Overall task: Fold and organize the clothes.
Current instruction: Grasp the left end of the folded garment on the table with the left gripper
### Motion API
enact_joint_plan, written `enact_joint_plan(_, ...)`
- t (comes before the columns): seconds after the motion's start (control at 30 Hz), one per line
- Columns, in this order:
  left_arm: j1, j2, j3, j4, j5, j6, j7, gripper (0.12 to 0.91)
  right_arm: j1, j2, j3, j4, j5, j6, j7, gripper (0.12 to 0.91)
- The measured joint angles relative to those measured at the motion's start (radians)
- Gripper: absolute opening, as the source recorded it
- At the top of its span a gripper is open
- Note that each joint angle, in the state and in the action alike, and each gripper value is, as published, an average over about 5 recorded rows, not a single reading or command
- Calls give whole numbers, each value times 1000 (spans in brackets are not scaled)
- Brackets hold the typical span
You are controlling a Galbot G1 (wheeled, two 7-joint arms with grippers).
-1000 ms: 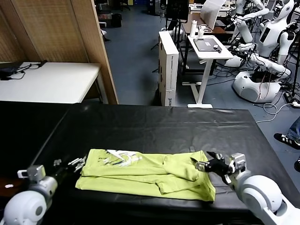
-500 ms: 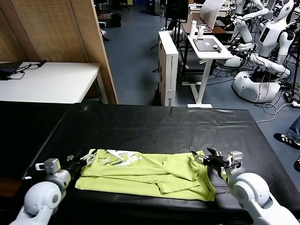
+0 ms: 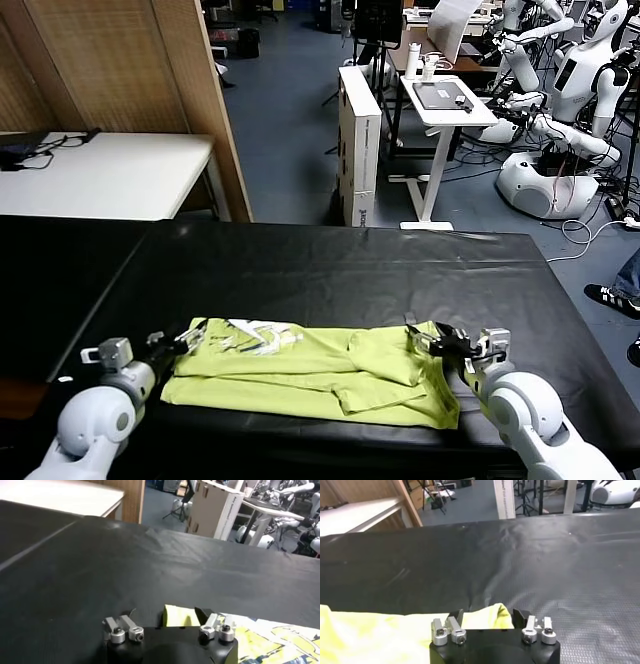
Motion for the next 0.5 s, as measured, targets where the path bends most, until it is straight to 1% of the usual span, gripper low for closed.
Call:
enact_joint_plan(0.03, -1, -1, 2, 1, 2, 0, 1, 719, 0, 0, 0, -2, -3, 2, -3, 708)
enact_joint_plan(0.1, -1, -3, 3, 3, 6, -1, 1, 656, 0, 1, -1, -4, -7, 5, -8, 609)
enact_joint_plan(0.2, 0, -5, 3, 6, 11, -3, 1, 505, -1, 3, -1, -5, -8, 10, -9, 421)
enact_joint_plan(0.23, 1, -5, 3, 7, 11, -5, 1, 434, -2, 4, -1, -5, -8, 12, -9, 364)
enact_joint_plan(0.27, 1, -5, 3, 7, 12, -6, 1, 378, -2, 5, -1, -5, -9, 14, -9, 289)
enact_joint_plan(0.3, 2, -5, 2, 7, 12, -7, 1, 323, -2, 6, -1, -5, -9, 17, -8, 233)
enact_joint_plan(0.33, 2, -5, 1, 7, 12, -9, 0, 256, -3, 7, -1, -5, -9, 19, -8, 198)
enact_joint_plan(0.37, 3, -5, 1, 7, 11, -11, 0, 208, -3, 8, -1, -5, -10, 21, -6, 162)
enact_joint_plan(0.4, 3, -5, 0, 7, 10, -12, -1, 181, -3, 10, 0, -5, -10, 23, -4, 145)
enact_joint_plan(0.43, 4, -4, -2, 7, 9, -14, -2, 154, -3, 11, 0, -5, -10, 25, -2, 145)
enact_joint_plan(0.5, 7, -3, -4, 7, 6, -17, -3, 145, -4, 15, 3, -7, -10, 28, 5, 143)
